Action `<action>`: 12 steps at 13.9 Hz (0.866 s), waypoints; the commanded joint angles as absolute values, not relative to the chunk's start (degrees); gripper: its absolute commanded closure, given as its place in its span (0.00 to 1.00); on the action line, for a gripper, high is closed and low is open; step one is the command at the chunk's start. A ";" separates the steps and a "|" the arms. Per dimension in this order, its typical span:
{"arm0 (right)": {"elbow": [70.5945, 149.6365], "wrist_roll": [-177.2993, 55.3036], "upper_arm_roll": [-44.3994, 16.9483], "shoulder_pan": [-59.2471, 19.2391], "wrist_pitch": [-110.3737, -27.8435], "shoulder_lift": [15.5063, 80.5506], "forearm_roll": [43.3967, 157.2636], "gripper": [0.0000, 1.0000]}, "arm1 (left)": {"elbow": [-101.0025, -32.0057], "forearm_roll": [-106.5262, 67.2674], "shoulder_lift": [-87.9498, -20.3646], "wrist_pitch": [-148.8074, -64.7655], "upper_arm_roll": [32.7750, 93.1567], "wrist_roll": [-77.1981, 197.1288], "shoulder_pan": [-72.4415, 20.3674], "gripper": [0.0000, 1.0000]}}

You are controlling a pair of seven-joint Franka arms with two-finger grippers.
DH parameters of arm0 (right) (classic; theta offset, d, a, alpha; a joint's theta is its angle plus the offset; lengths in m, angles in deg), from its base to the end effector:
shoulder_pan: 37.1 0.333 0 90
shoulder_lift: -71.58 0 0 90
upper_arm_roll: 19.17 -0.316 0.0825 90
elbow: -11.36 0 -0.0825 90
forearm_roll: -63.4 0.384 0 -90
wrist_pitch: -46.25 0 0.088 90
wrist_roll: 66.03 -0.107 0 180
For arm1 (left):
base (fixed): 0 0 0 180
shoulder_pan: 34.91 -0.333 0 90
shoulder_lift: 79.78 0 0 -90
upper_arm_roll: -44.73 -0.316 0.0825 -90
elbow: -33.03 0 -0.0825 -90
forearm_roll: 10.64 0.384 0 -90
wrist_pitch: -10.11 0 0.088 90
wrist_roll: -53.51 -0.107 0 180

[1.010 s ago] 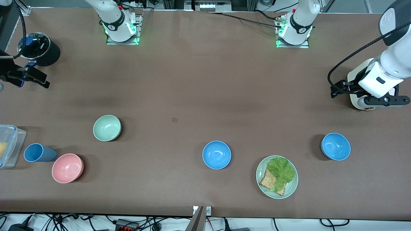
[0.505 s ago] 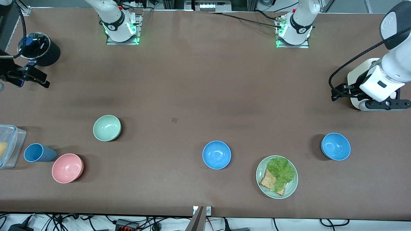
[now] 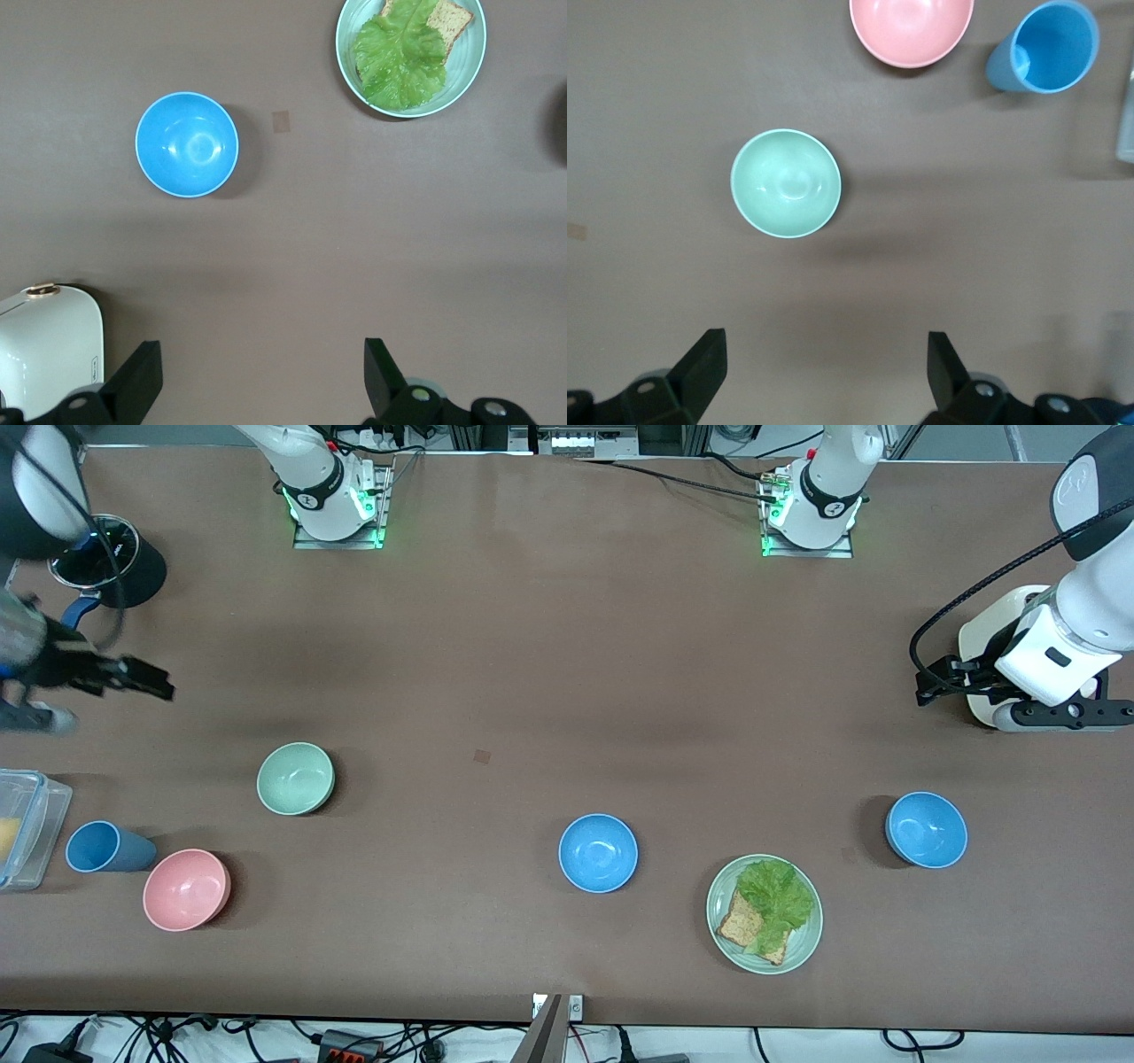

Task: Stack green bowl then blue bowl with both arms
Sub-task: 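Reach the right gripper toward the mint-green bowl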

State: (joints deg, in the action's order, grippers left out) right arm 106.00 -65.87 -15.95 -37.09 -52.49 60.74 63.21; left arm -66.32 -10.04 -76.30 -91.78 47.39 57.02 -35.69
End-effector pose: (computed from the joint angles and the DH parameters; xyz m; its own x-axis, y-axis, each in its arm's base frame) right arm 0.6065 -0.0321 0.4884 0.9917 -0.0526 -0.1171 -0.0513 -0.9986 0.0134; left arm 0.5802 -0.0175 0.5302 0.9995 0.0263 -0.0159 0.0262 -0.9996 -0.0084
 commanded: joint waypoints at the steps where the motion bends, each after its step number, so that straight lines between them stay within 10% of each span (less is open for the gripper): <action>1: 105.40 -65.94 -16.10 -36.93 -54.20 54.82 62.34 0.00 | -63.82 -9.23 -75.04 -90.96 47.54 57.47 -34.91 0.00; 12: 105.84 -66.64 -16.19 -36.14 -69.58 37.05 62.43 0.00 | -62.25 -9.41 -75.56 -82.73 48.68 57.12 -33.06 0.00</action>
State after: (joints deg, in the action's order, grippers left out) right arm 106.26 -65.92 -16.11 -36.66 -68.23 37.74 63.18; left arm -65.23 -10.04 -75.86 -87.10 48.22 57.02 -33.04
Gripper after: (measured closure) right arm 0.000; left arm 0.000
